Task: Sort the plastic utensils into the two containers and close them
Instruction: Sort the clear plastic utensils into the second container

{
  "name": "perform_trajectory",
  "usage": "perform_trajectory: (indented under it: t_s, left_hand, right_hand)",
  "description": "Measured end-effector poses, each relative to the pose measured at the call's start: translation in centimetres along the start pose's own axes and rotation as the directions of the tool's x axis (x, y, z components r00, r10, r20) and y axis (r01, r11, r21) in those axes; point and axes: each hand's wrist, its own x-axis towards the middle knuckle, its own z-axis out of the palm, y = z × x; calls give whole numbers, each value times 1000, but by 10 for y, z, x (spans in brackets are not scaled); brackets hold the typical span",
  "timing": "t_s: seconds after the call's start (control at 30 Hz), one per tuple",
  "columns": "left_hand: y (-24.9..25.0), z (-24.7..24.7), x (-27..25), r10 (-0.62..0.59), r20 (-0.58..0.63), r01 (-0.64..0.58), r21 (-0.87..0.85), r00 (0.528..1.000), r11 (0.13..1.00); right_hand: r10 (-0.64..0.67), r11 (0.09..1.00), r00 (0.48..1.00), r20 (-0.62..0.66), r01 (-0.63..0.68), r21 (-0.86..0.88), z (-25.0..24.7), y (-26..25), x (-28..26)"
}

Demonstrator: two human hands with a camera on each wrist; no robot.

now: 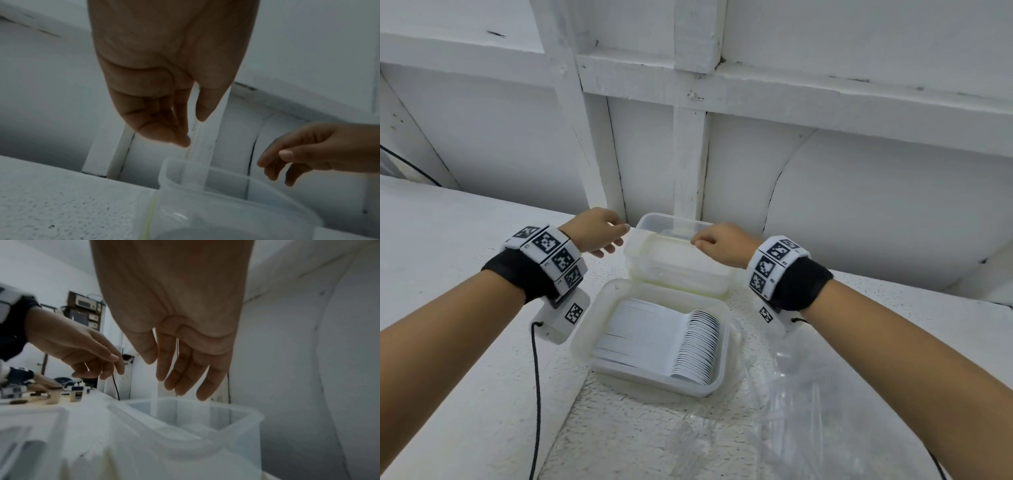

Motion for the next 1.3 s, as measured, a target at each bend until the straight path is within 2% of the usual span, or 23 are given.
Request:
perform_trajectory:
  t_s: [0.17, 0.3, 0.4, 0.5, 0.57, 0.67, 0.8, 0.97, 1.03, 1.13, 1.2, 1.3]
  left_hand:
    - [7, 0, -62, 118, -7, -119, -86, 993, 989]
    - [5, 17, -106, 202, 96, -199, -46, 975, 979]
    - [0, 41, -132, 281, 155, -283, -6, 947, 959]
    - [-10, 71, -154, 349, 223, -359, 4, 910, 933]
    - [-18, 92, -165, 376, 308, -419, 85, 874, 904]
    - [-28, 119, -175, 365, 400, -483, 249, 841, 840]
    - [-34, 144, -184, 228, 461, -444, 441, 858, 780]
    - [-33, 161, -186, 189, 431, -391, 449, 883, 804]
    - [-33, 159, -184, 181, 415, -354, 389, 892, 850]
    - [-32, 148, -186, 215, 352, -302, 213, 911, 929]
    - [-31, 139, -190, 227, 267, -267, 123, 937, 956]
    - [-33, 125, -200, 265, 47, -267, 61, 963, 962]
  right_hand:
    - [-46, 994, 997, -66, 52, 91, -13, -5, -72]
    - [-61, 992, 995, -76, 69, 104, -1, -6, -117]
    - [-81, 984, 990, -115, 98, 148, 18, -4, -148]
    - [-74, 985, 993, -94, 87, 146, 42, 1, -176]
    - [-60, 989, 996, -72, 70, 132, 56, 4, -193]
    - [-27, 989, 998, -61, 35, 142, 72, 8, -215]
    - [8, 983, 998, -62, 4, 183, 88, 10, -235]
    - [34, 974, 998, -59, -20, 224, 102, 8, -247]
    - [32, 973, 998, -59, -18, 229, 105, 7, -250]
    - [31, 971, 997, -65, -14, 240, 106, 6, -254]
    - [35, 969, 997, -73, -16, 245, 105, 4, -256]
    - [16, 984, 999, -41, -9, 180, 104, -4, -250]
